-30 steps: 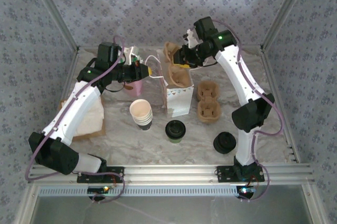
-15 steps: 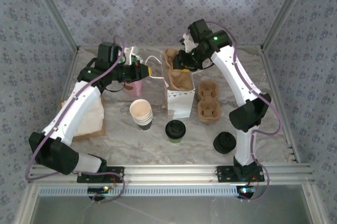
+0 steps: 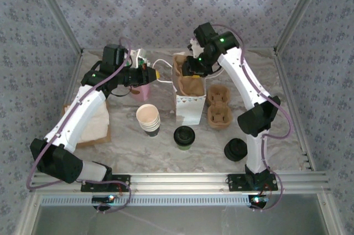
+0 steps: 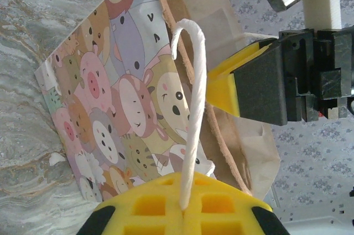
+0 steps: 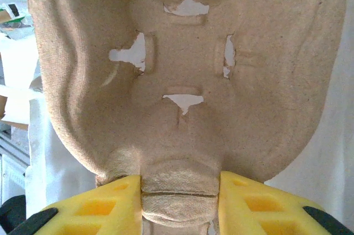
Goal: Pack the takeout coffee
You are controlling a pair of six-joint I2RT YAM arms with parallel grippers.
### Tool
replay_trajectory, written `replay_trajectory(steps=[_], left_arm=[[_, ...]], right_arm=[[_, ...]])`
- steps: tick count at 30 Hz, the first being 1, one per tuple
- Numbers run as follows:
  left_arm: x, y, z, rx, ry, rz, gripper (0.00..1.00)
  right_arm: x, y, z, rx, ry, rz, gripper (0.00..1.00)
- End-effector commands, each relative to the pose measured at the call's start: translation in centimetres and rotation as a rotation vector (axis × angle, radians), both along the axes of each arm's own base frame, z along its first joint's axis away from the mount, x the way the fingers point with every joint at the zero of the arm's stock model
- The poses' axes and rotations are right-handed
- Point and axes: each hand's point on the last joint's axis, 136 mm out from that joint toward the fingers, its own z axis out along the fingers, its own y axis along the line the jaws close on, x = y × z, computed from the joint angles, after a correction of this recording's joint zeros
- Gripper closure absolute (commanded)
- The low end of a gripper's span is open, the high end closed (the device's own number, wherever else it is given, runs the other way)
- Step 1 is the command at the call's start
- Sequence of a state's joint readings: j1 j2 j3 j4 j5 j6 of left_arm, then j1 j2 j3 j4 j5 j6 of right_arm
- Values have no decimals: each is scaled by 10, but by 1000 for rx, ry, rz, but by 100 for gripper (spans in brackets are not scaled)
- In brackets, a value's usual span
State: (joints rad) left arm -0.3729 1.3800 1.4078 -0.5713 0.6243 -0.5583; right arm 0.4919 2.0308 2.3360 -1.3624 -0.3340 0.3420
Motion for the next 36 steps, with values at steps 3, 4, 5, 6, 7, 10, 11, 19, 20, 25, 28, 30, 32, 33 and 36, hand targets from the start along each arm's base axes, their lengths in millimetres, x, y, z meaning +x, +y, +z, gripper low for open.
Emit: replay_trajectory(steps=[3, 4, 5, 6, 7, 10, 11, 19, 20, 25, 28, 30, 32, 33, 36], left_arm=[[0, -1, 12, -17, -53, -20, 100], [0, -1, 13, -18, -54, -19, 100], [0, -1, 13, -19, -52, -21, 100], [0, -1, 13, -19, -55, -20, 100], [0, -1, 13, -19, -54, -20, 100], [0, -1, 13, -19, -56, -19, 100], [0, -1, 14, -20, -57, -19, 100], [-3, 3, 16, -21, -74, 9, 100], [-3, 4, 17, -21, -77, 14, 100], [-5, 8, 19, -18, -91, 40, 100], [-5, 10, 18, -14, -96, 55, 100], [-6, 11, 19, -13, -100, 60, 100], [-6, 10, 18, -15, -99, 60, 100], [-6, 10, 18, -15, -99, 60, 100], [-6, 7, 17, -13, -101, 56, 100]], right_arm=[[2, -6, -5, -71, -10, -5, 61], [2, -6, -6, -81, -12, -7, 61], [2, -6, -7, -94, -13, -7, 62], [2, -6, -8, -109, -17, -7, 62], [2, -5, -9, -119, -18, -7, 62], [2, -6, -12, -157, -21, -11, 62], [2, -6, -14, -174, -25, -15, 61], [-1, -9, -19, -267, -41, -28, 61], [0, -11, -19, -277, -43, -32, 61], [-3, -10, -18, -299, -49, -31, 61], [-4, -11, -18, -314, -55, -31, 62], [-4, -10, -19, -319, -54, -31, 62], [-2, -9, -21, -321, -57, -31, 62], [-2, -8, -22, -321, -56, -30, 61], [-2, -5, -25, -346, -58, -25, 62]])
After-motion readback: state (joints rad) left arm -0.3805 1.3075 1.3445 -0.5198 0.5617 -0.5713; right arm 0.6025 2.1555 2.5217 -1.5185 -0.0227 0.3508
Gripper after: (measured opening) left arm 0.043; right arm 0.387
